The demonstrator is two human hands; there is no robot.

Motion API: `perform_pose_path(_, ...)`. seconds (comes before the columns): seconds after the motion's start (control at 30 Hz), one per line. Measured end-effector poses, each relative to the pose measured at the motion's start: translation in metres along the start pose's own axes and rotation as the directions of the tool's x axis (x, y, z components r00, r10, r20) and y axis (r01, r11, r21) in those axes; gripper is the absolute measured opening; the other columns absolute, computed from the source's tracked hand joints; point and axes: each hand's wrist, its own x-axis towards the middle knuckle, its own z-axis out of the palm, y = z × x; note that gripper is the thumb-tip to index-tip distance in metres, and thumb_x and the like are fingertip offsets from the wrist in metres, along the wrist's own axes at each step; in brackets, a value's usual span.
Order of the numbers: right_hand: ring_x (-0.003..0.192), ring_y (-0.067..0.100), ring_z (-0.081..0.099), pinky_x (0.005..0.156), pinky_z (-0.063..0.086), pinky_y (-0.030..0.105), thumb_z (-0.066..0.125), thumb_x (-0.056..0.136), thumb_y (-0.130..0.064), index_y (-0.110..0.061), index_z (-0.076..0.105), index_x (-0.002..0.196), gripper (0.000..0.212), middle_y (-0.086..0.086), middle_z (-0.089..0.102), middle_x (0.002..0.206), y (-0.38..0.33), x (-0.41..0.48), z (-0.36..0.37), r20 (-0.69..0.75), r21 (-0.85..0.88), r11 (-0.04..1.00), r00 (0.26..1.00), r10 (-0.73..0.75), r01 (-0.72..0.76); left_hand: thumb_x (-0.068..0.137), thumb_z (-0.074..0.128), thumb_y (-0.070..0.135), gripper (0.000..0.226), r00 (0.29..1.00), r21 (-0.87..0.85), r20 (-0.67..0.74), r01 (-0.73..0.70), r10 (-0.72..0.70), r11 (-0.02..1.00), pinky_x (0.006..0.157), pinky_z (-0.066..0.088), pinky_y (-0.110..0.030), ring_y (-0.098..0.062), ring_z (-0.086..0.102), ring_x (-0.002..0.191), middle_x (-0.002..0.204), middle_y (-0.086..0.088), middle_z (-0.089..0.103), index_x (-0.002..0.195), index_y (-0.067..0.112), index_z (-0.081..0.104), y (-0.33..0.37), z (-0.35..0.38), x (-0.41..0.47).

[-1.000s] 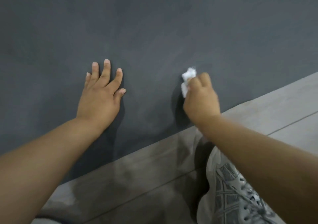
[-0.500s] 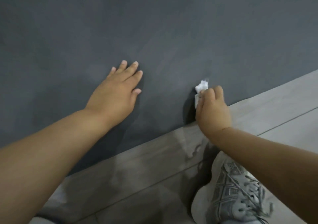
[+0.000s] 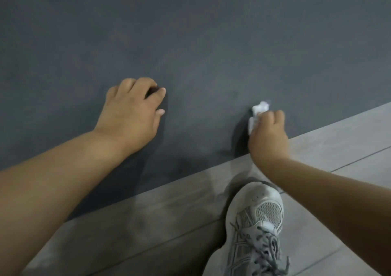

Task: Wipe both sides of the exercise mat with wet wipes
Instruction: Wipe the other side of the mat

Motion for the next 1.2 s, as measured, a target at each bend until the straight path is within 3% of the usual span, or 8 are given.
perform_pose_path(0.17, 0.051, 0.03, 0.053, 0.038, 0.044, 0.031, 0.04, 0.086, -0.017, -0.002, 0.063, 0.086, 0.028, 0.016, 0.058, 0.08, 0.018, -0.017, 0.0, 0.238, 0.069, 0.446, 0.42, -0.876, 0.892, 0.087, 0.062, 0.024, 0.053, 0.99, 0.006, 0.116, -0.078, 0.076, 0.997, 0.105, 0.034, -0.054, -0.04, 0.038, 0.129, 0.141, -0.019, 0.04, 0.134, 0.005, 0.049, 0.022, 0.004, 0.029)
perform_pose_path(0.37, 0.083, 0.044, 0.052, 0.07, 0.041, 0.045, 0.046, 0.094, -0.007, 0.003, 0.046, 0.115, 0.024, 0.023, 0.039, 0.117, 0.088, 0.074, -0.037, 0.046, -0.063, 0.994, 0.995, -0.088, 0.09, 0.093, 0.045, 0.043, 0.058, 0.972, 0.07, 0.188, 0.128, -0.139, 0.989, 0.103, 0.03, -0.046, -0.029, 0.026, 0.129, 0.147, -0.002, 0.027, 0.144, 0.02, 0.034, 0.05, -0.009, 0.052)
perform_pose_path(0.43, 0.09, 0.042, 0.052, 0.073, 0.039, 0.041, 0.043, 0.094, -0.007, 0.002, 0.043, 0.118, 0.026, 0.021, 0.035, 0.123, 0.082, 0.079, -0.036, 0.058, -0.05, 0.996, 0.995, 0.076, -0.073, 0.092, 0.048, 0.042, 0.055, 0.971, 0.092, 0.19, 0.13, -0.146, 0.987, 0.098, 0.034, -0.049, -0.032, 0.031, 0.124, 0.142, -0.004, 0.033, 0.141, 0.02, 0.041, 0.052, -0.011, 0.057)
perform_pose_path(0.5, 0.081, 0.041, 0.055, 0.067, 0.041, 0.041, 0.043, 0.095, -0.012, -0.001, 0.045, 0.125, 0.032, 0.021, 0.04, 0.12, 0.064, 0.062, -0.027, 0.05, -0.033, 0.975, 0.975, -0.216, 0.218, 0.091, 0.053, 0.038, 0.05, 0.973, 0.088, 0.178, 0.134, -0.149, 0.987, 0.094, 0.037, -0.051, -0.034, 0.035, 0.121, 0.138, -0.006, 0.037, 0.137, 0.019, 0.047, 0.051, -0.016, 0.065)
perform_pose_path(0.67, 0.059, 0.027, 0.051, 0.047, 0.039, 0.027, 0.027, 0.088, -0.023, -0.004, 0.063, 0.098, 0.042, 0.007, 0.048, 0.082, 0.025, 0.041, -0.019, 0.206, 0.163, 0.414, 0.379, -0.902, 0.896, 0.093, 0.05, 0.035, 0.061, 0.919, 0.101, 0.303, 0.234, -0.254, 0.967, 0.108, 0.031, -0.048, -0.033, 0.022, 0.133, 0.153, -0.005, 0.016, 0.148, 0.025, 0.024, 0.044, -0.026, 0.089)
perform_pose_path(0.87, 0.078, 0.023, 0.038, 0.067, 0.035, 0.032, 0.036, 0.095, -0.012, -0.006, 0.046, 0.125, 0.032, 0.014, 0.043, 0.115, 0.067, 0.131, -0.035, -0.089, 0.024, 0.979, 0.976, -0.2, 0.203, 0.091, 0.053, 0.042, 0.063, 0.875, 0.167, 0.418, 0.189, -0.243, 0.968, 0.11, 0.03, -0.046, -0.03, 0.013, 0.136, 0.155, 0.002, 0.005, 0.147, 0.033, 0.026, 0.038, -0.032, 0.104)
perform_pose_path(1.03, 0.075, 0.036, 0.059, 0.064, 0.052, 0.036, 0.037, 0.094, -0.021, -0.001, 0.056, 0.116, 0.036, 0.016, 0.056, 0.109, 0.014, 0.089, -0.006, -0.158, 0.265, 0.867, 0.906, -0.393, 0.422, 0.086, 0.058, 0.046, 0.062, 0.897, 0.17, 0.365, 0.2, -0.25, 0.965, 0.107, 0.034, -0.043, -0.028, 0.019, 0.13, 0.153, 0.005, 0.014, 0.142, 0.035, 0.034, 0.035, -0.031, 0.106)
perform_pose_path(1.2, 0.089, 0.034, 0.057, 0.074, 0.043, 0.038, 0.029, 0.099, -0.037, -0.012, 0.051, 0.116, 0.038, 0.012, 0.059, 0.104, -0.004, 0.068, -0.008, 0.02, 0.25, 0.592, 0.607, -0.794, 0.766, 0.084, 0.061, 0.045, 0.06, 0.921, 0.114, 0.317, 0.198, -0.225, 0.974, 0.106, 0.034, -0.044, -0.026, 0.022, 0.127, 0.154, 0.006, 0.021, 0.14, 0.035, 0.039, 0.032, -0.028, 0.1)
